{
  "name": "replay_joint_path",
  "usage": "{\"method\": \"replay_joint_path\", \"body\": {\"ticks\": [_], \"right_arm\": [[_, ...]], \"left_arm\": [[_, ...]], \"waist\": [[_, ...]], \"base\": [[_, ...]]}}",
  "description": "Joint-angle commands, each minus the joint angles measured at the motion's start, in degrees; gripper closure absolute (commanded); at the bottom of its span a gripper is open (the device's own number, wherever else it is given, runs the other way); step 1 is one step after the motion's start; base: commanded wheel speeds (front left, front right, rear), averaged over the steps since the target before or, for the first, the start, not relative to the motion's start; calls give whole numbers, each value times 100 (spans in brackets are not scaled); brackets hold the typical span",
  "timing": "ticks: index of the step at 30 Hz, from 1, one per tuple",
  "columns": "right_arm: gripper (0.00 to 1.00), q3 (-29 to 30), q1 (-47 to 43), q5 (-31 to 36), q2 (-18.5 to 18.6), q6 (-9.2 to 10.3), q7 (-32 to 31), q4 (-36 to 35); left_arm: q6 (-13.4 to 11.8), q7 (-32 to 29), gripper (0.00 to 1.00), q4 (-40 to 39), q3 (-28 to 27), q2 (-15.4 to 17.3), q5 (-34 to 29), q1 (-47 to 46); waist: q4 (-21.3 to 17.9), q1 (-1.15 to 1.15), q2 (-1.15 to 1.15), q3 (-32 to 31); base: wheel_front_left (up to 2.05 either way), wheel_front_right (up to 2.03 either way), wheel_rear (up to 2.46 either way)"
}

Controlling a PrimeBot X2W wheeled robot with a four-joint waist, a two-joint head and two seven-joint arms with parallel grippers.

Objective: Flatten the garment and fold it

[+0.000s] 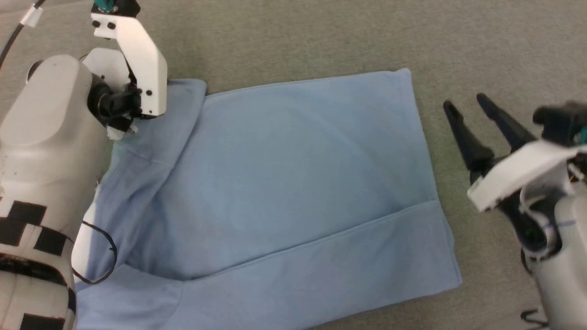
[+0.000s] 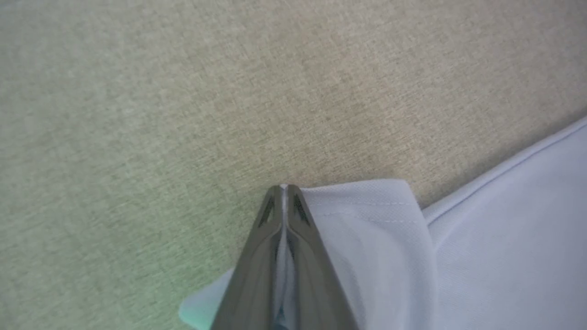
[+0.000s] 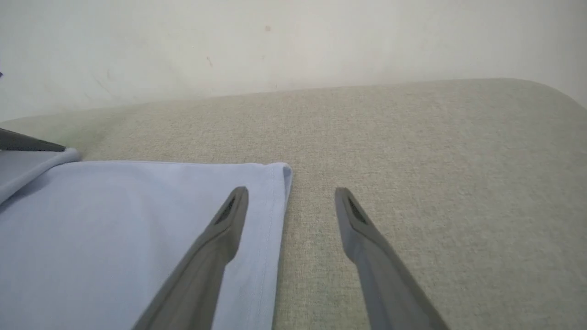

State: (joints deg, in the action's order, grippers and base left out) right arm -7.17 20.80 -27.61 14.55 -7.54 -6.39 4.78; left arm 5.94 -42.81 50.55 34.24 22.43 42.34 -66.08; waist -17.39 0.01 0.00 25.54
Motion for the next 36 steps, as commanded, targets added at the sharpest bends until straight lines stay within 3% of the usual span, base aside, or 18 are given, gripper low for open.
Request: {"method": "replay_joint_path", "body": {"ticks": [1, 9, 18, 19, 21, 28, 36], "right_arm": [[0, -103, 437, -184, 137, 5, -225, 404], [0, -694, 1960, -1039, 615, 5, -1607, 2115], [0, -1333, 2947, -1593, 711, 5, -3057, 3574], [53, -1396, 2977, -1664, 705, 5, -3283, 3691], [100, -1518, 3019, -1749, 732, 5, -3634, 3851], [100, -1644, 3090, -1921, 842, 5, -3764, 3916], [100, -1580, 2856, -1787, 1385, 5, -2323, 3189]], "left_arm": [[-18, 154, 100, 51, 44, -9, -75, 179], [-63, 820, 100, -348, 101, -252, -251, -131], [-36, 1152, 100, -716, 152, -300, -314, -259], [-32, 1172, 100, -744, 161, -293, -315, -245], [-25, 1206, 100, -797, 171, -284, -306, -208], [-21, 1395, 100, -900, 105, -199, -206, 9], [-131, 2187, 100, -1353, -326, 132, 124, 847]], "waist": [[259, -1, 0, -157], [860, -1, 0, 6], [1221, -1, 0, 266], [1240, -1, 0, 265], [1283, -1, 0, 251], [1337, -1, 0, 69], [1417, -1, 0, -664]], "base": [[0, 0, 0], [0, 0, 0], [0, 0, 0], [0, 0, 0], [0, 0, 0], [0, 0, 0], [0, 0, 0]]}}
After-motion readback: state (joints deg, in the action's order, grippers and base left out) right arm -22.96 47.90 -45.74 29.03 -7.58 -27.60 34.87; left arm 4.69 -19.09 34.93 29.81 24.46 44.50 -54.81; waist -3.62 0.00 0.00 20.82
